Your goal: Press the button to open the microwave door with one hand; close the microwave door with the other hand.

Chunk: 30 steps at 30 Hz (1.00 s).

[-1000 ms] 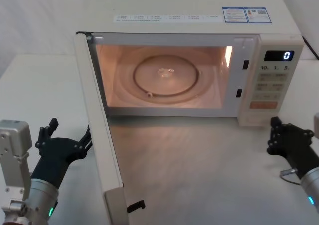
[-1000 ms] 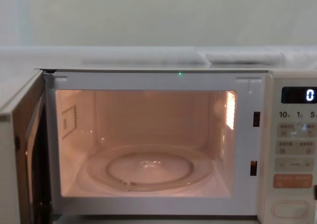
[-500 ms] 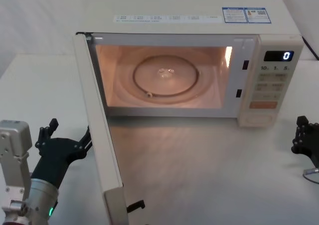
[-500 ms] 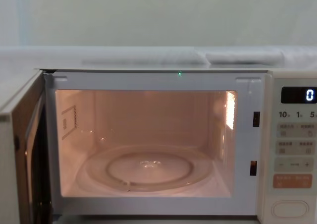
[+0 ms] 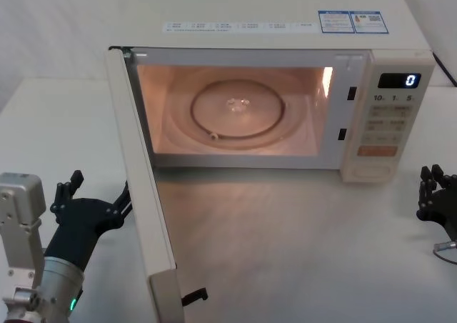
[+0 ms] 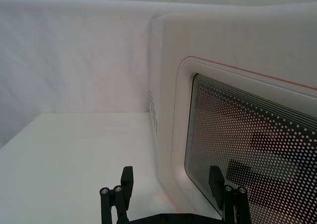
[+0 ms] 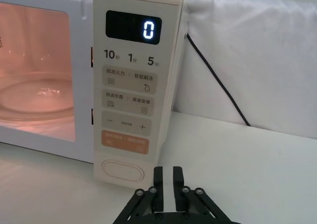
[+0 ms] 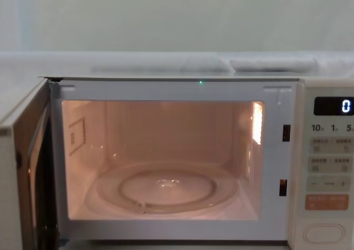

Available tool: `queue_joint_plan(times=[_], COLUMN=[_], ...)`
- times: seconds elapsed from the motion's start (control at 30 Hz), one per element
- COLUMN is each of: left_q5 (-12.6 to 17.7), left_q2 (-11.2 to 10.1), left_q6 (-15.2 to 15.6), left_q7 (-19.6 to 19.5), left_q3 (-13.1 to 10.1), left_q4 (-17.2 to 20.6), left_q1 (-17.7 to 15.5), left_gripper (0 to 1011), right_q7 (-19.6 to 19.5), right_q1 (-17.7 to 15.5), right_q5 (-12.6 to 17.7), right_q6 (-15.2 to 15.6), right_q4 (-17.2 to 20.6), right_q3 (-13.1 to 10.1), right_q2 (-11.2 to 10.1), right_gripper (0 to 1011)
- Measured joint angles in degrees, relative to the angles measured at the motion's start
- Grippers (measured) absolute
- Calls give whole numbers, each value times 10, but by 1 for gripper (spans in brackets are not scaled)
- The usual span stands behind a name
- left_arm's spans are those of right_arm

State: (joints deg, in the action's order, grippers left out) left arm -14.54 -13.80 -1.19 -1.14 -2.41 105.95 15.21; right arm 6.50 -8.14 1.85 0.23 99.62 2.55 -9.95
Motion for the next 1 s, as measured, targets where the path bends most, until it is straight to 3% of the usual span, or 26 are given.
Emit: queue_joint_plan(times=[0.13,0.77,1.0], left_q5=[0,0,0], left_q2=[0,0,0], left_q6=[0,0,0], left_q7=[0,0,0], left_q3=[0,0,0], left_q4=[0,0,0], left_q1=[0,0,0], left_gripper=[1001,1001,1001], right_q7=[0,0,0], right_q1=[0,0,0], right_q5=[0,0,0], right_q6=[0,0,0], right_q4=[0,1,1], right_q3=[0,0,0], right_q2=[0,0,0], right_gripper=[201,841,989])
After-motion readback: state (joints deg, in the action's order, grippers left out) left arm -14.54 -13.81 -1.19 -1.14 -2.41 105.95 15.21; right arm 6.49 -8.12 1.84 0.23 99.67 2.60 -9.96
